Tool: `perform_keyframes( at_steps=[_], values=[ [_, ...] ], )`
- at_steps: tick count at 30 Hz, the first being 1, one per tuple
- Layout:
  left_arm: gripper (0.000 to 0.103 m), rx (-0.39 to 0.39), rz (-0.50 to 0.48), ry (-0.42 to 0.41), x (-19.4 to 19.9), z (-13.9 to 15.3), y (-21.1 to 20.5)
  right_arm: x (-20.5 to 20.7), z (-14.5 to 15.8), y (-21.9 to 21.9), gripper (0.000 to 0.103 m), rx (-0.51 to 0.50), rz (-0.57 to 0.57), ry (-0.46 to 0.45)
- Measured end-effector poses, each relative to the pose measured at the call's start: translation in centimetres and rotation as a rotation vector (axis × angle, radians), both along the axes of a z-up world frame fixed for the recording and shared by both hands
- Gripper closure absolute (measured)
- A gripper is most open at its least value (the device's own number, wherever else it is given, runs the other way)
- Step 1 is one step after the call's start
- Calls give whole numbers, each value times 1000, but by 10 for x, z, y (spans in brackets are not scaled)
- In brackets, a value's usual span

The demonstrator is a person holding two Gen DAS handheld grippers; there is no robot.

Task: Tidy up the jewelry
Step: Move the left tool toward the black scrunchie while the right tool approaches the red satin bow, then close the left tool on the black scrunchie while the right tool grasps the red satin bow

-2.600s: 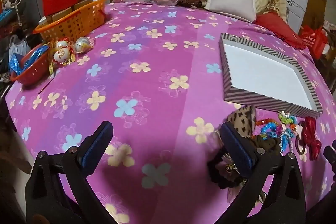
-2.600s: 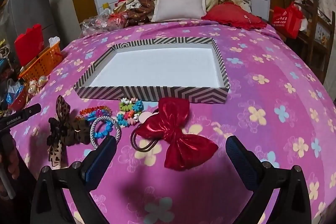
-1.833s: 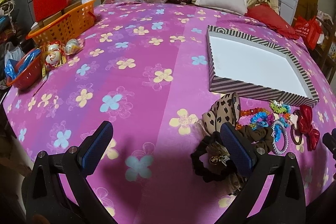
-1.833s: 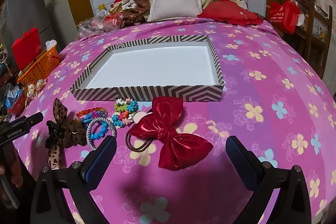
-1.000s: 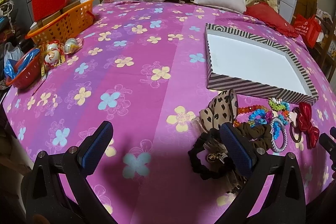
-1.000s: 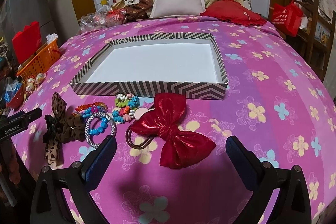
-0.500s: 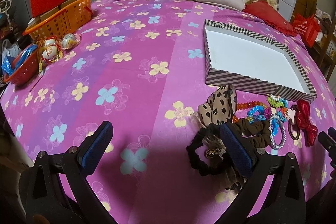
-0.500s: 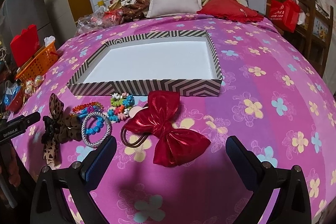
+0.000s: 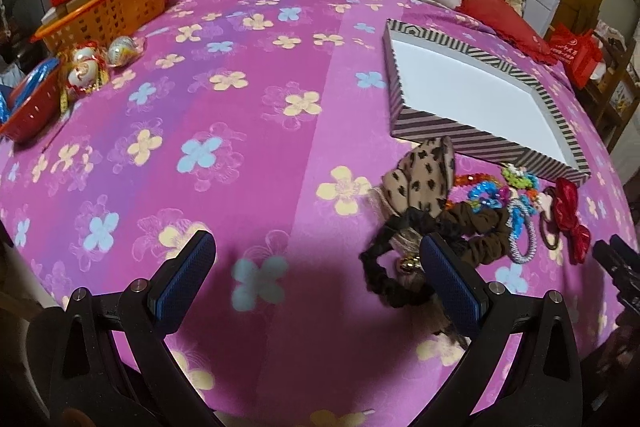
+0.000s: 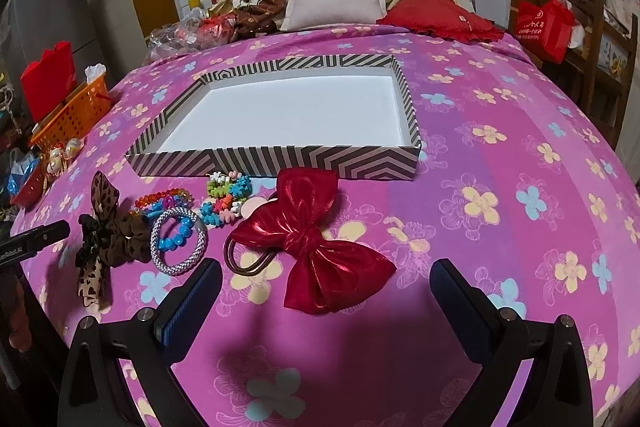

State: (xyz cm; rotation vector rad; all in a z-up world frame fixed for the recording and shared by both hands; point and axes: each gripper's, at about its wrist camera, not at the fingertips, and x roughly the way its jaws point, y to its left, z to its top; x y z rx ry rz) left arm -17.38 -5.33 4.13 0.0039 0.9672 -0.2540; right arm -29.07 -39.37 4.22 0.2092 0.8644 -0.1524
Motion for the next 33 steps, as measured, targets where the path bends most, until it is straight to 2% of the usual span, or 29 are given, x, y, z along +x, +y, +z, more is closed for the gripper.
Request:
perform_keyframes(
  at_steps=[4, 9, 13, 17, 22, 24, 26, 27, 31, 33],
  values=[
    [1, -31, -33, 1, -3, 3, -8, 1, -1, 0, 0, 7, 8, -4],
    [1, -14, -73, 0, -6, 2, -21, 8, -1, -2, 0, -2, 29, -35],
    [1, -8, -96, 16, -4, -4, -27, 22, -6, -2, 17, -12, 75, -4],
    [1, 12, -110, 18, -1, -7, -33, 31, -12, -1, 22, -25, 103, 15],
    [1, 15, -118, 27, 4, -11, -39, 39, -20, -1, 23, -23, 126, 19],
    [7, 11, -122, 33, 6, -13, -40, 42, -24, 0, 32, -27, 138, 32],
    [12, 11, -129, 44, 8, -16, -43, 45, -29, 1, 49, -26, 146, 44],
    [19, 10, -132, 50, 9, -17, -43, 45, -31, 1, 50, -30, 145, 43],
    [31, -14, -147, 78, 13, -22, -46, 44, -31, 4, 58, -37, 151, 24],
    [45, -33, -163, 88, 13, -23, -47, 43, -31, 5, 64, -38, 154, 23]
  ],
)
